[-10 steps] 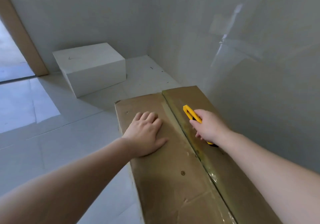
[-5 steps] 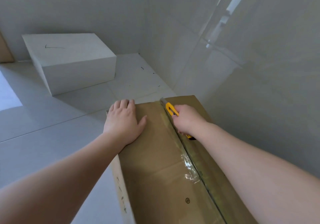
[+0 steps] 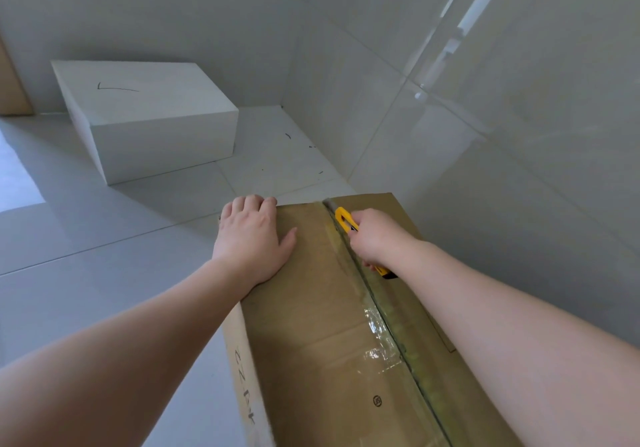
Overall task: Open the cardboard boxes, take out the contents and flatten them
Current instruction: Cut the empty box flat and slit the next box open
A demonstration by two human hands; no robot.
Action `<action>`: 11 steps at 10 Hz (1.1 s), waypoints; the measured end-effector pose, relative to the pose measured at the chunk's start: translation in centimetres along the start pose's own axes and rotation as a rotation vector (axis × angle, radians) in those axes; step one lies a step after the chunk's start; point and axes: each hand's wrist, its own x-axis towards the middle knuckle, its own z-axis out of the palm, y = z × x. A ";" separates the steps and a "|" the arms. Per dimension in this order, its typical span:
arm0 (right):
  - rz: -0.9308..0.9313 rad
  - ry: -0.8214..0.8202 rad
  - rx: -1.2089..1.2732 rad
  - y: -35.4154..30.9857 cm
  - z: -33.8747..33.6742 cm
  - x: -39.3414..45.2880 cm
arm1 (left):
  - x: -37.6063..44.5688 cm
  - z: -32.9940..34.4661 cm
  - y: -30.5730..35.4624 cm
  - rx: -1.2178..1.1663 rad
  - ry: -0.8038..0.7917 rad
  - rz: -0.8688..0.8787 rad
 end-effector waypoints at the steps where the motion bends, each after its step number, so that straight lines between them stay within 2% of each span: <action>1: -0.014 0.007 0.012 0.3 0.3 -0.3 | 0.0 0.0 0.0 -0.003 0.005 0.005; 11: 0.010 -0.068 -0.087 1.4 0.3 -4.3 | -0.2 0.3 -0.3 -0.042 0.038 0.014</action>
